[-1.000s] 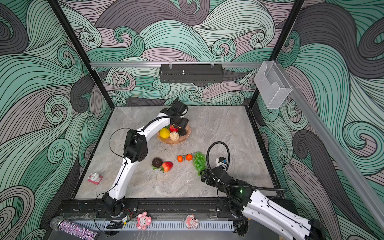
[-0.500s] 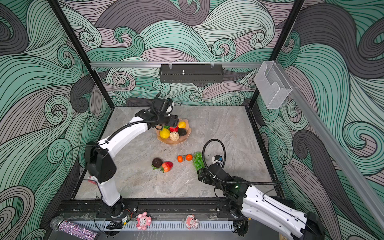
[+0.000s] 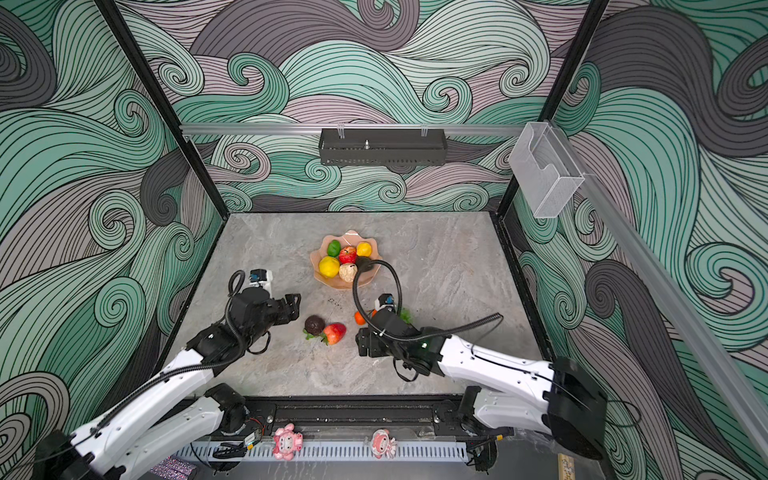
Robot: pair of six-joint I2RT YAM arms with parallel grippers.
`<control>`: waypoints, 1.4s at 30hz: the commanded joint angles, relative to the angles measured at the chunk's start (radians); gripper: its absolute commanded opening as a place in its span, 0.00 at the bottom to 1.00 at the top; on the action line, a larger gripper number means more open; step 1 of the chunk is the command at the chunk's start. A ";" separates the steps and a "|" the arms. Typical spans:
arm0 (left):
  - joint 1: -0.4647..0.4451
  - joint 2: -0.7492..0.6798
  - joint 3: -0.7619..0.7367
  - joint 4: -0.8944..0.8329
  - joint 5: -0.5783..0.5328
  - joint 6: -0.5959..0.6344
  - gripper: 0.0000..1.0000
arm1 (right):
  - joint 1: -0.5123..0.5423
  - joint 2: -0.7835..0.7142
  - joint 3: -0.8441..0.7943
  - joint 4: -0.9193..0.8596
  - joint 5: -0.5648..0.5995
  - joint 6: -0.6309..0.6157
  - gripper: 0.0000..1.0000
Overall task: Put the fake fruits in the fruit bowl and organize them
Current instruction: 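Move the right gripper over the dark plum and close on it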
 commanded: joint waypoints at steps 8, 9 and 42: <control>0.008 -0.624 -0.221 -0.122 -0.128 0.017 0.93 | 0.045 0.376 0.349 -0.087 -0.026 -0.143 0.87; 0.008 -0.663 -0.231 -0.137 -0.131 0.033 0.93 | 0.046 0.410 0.388 -0.099 -0.019 -0.140 0.86; 0.008 -0.694 -0.263 -0.128 -0.162 0.052 0.95 | -0.014 0.917 0.891 -0.234 -0.114 -0.169 0.69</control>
